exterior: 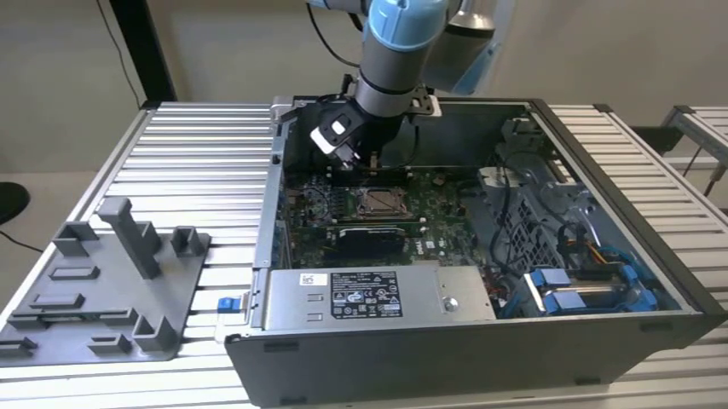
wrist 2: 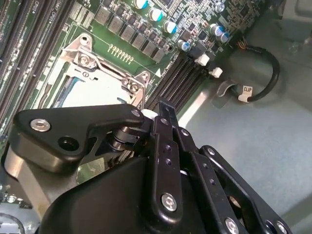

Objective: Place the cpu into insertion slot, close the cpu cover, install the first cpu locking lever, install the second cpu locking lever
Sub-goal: 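Install the first cpu locking lever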

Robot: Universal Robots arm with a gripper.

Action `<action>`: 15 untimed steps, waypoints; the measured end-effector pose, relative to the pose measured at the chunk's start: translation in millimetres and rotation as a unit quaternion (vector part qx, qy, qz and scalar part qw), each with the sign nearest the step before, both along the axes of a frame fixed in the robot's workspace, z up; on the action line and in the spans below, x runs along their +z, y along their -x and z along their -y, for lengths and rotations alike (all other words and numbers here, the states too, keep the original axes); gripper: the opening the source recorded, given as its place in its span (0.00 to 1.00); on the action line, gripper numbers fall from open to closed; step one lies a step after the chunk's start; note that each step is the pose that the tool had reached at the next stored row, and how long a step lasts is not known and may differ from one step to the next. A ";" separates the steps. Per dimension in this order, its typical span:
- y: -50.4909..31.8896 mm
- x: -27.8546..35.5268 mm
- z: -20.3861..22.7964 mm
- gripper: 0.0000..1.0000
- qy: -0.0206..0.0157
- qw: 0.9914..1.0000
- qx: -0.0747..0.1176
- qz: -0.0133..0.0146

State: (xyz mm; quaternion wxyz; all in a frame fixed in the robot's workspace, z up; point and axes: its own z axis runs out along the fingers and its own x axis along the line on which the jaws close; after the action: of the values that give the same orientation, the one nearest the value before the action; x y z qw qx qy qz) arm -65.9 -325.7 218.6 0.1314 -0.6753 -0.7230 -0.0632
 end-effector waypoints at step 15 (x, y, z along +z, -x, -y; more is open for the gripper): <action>2.0 -9.4 0.0 0.00 0.000 1.000 0.000 0.000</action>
State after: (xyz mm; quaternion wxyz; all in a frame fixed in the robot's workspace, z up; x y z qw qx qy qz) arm -67.9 -325.7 209.2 0.1312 -0.6754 -0.7229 -0.0632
